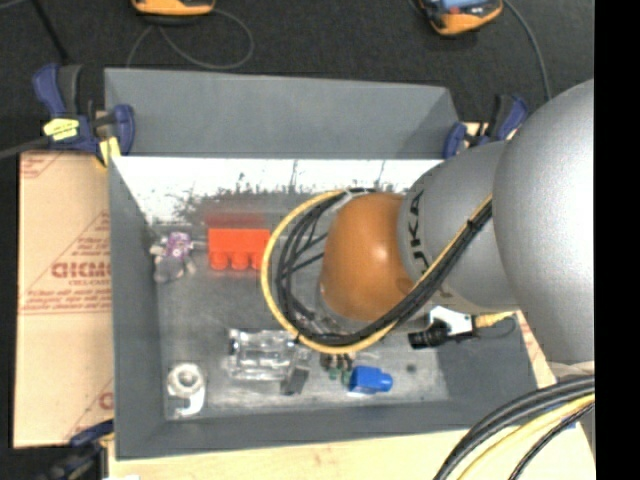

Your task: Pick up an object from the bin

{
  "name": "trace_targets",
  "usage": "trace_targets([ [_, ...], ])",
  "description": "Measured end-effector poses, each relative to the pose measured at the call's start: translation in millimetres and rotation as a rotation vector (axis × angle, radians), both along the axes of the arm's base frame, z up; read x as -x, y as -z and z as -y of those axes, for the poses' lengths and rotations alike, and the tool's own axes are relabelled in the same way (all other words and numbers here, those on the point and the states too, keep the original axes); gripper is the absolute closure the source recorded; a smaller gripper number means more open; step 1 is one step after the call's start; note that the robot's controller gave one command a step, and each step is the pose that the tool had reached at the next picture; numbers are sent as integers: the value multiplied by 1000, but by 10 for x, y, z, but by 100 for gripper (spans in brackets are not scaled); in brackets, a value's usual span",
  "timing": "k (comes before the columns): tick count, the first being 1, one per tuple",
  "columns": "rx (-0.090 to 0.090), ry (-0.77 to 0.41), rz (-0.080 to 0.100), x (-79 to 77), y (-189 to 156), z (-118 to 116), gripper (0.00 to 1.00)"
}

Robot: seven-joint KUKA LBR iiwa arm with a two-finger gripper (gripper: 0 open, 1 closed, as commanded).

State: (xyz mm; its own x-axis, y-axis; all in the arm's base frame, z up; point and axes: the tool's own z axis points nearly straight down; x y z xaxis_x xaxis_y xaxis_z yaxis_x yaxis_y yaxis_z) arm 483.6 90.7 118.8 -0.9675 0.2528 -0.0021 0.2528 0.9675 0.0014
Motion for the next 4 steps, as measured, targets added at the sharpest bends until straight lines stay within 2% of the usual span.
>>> trace_targets([
  [2,0,-2,-1,0,-236,14,100],
  [3,0,-6,1,-12,-726,24,100],
  [4,1,-9,-2,-15,-799,27,100],
])
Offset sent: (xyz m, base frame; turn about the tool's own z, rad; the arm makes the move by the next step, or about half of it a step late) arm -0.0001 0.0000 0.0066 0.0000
